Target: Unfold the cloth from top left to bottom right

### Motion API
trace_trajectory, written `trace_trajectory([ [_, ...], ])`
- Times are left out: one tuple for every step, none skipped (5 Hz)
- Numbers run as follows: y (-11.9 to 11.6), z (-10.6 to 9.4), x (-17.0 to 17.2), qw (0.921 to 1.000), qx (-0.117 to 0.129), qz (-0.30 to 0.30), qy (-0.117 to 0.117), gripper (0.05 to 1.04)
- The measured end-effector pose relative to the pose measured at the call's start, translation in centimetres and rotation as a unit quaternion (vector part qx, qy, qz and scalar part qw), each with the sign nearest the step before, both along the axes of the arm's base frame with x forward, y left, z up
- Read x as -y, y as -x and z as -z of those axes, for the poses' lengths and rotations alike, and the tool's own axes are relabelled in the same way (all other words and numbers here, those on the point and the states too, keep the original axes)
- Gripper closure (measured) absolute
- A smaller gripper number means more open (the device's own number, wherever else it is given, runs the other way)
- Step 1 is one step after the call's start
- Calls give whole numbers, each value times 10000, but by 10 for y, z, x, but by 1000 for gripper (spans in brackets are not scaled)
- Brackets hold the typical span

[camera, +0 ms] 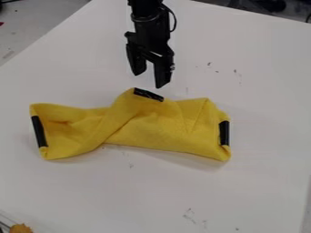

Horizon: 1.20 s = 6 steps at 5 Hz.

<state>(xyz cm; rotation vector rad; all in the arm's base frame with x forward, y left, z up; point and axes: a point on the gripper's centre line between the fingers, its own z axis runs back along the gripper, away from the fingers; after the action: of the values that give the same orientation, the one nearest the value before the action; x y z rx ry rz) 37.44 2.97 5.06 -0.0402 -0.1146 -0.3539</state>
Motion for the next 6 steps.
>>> trace_trajectory([
  [4, 13, 1, 9999, -162, -44, 26, 83],
  [19, 25, 12, 9998, -202, -54, 35, 83],
  [25, 15, 21, 9999, -89, -65, 22, 83],
  [33, 2, 21, 10000, 39, -84, 10, 83],
  [36, 6, 25, 9999, 70, -63, 135, 83],
  [35, 13, 18, 9990, 186, -162, 375, 135],
])
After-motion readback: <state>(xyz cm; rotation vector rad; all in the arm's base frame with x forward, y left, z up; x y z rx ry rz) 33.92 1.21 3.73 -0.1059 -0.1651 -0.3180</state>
